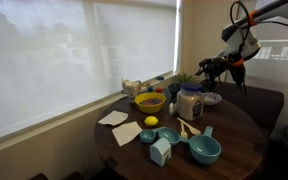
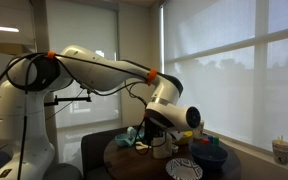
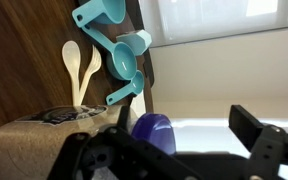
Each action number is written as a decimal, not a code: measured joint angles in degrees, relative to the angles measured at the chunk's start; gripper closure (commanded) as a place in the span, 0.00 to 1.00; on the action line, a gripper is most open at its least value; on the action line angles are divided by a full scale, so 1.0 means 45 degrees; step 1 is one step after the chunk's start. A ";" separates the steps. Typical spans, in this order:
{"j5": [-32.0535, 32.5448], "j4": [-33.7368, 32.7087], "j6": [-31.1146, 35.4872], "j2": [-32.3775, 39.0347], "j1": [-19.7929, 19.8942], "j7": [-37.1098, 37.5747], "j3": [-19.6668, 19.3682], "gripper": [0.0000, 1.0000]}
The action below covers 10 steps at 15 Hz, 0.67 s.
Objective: Place the blue lid on top of the jar
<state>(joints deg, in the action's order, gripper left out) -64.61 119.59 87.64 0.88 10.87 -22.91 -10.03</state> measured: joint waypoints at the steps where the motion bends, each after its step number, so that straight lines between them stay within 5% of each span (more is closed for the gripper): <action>1: 0.0070 -0.0001 0.0000 0.0000 0.0000 0.0016 0.0000 0.00; 10: 0.0469 -0.0046 0.0000 -0.0003 0.0000 0.0167 0.0000 0.00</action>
<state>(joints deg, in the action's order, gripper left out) -62.50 119.38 87.64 0.87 10.88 -22.16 -10.02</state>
